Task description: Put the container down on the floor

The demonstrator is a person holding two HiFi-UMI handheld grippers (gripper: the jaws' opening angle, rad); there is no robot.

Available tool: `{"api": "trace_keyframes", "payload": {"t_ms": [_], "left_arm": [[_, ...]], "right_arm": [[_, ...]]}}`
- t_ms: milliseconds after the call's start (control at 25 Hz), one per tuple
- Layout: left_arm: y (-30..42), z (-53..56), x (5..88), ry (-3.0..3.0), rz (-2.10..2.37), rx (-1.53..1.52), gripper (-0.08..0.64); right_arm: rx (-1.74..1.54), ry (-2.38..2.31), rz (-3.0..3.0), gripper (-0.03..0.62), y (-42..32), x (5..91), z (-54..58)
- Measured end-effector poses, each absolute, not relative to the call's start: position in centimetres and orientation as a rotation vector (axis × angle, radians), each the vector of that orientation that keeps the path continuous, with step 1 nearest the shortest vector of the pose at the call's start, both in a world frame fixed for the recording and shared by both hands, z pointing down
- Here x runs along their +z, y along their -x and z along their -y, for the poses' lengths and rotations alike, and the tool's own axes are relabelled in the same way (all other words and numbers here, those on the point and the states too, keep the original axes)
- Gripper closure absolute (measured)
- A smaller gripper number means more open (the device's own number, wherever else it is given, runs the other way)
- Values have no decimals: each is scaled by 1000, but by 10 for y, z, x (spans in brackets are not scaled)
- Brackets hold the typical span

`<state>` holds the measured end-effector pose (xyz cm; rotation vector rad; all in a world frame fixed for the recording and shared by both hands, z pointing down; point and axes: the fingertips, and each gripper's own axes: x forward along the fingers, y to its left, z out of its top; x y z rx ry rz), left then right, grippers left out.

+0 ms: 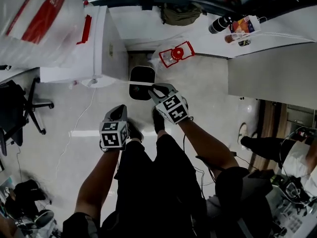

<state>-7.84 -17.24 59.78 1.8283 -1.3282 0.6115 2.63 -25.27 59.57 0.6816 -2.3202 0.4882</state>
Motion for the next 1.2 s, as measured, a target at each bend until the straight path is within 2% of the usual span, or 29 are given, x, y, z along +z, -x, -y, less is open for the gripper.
{"api": "trace_keyframes", "payload": {"t_ms": [360, 680, 1200], "left_arm": [[67, 176, 511, -1914, 1353, 530, 554], [77, 163, 454, -2017, 1347, 550, 554], [94, 160, 376, -2074, 1422, 384, 554]], "right_arm": [[487, -735, 2421, 541, -24, 482, 242], [500, -813, 2471, 558, -28, 414, 238], [438, -846, 2570, 582, -20, 337, 214]]}}
